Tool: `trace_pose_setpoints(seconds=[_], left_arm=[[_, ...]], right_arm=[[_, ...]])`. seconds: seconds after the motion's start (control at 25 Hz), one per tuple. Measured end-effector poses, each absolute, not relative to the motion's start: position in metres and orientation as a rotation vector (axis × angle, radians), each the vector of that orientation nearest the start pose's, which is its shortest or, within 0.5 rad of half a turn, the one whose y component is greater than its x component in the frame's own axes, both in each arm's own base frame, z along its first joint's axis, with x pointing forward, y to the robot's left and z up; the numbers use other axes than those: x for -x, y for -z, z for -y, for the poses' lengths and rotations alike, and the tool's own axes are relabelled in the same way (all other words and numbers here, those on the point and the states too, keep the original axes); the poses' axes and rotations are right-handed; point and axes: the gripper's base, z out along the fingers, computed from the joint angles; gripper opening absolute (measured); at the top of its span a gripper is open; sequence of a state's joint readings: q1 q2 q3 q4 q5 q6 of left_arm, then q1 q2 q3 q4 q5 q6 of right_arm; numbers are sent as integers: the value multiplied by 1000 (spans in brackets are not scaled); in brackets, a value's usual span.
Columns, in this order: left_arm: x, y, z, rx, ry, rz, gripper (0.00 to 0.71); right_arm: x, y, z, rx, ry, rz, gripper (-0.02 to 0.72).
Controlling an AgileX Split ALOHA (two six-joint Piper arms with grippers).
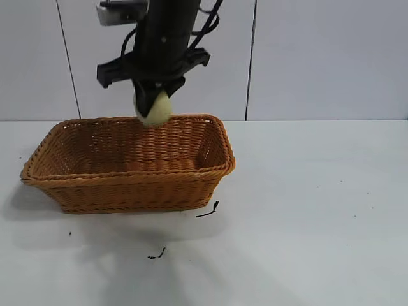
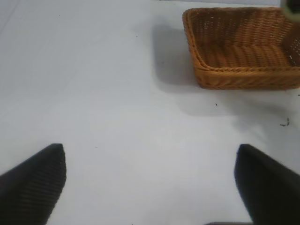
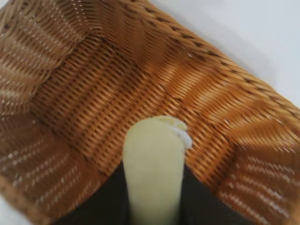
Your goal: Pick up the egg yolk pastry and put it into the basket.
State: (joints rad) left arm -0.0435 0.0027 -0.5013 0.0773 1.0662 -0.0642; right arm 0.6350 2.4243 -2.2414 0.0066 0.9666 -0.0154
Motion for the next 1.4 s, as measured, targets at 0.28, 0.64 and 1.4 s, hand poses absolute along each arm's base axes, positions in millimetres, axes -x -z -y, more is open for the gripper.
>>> trace_pose_setpoints(seconds=[0.28,0.64,1.4], left_arm=[[5,-277,-6,25,-26,-2049,696],[5,-277,-6,25,-26,-2049,696],[5,-277,-6,25,-26,-2049,696]], right_arm=[[-433,-167,-320,856,-206,-2555,132],[-431,-194,-318,849,-220,-2508,658],[-504,-267,-56,215,-35,-2629,694]])
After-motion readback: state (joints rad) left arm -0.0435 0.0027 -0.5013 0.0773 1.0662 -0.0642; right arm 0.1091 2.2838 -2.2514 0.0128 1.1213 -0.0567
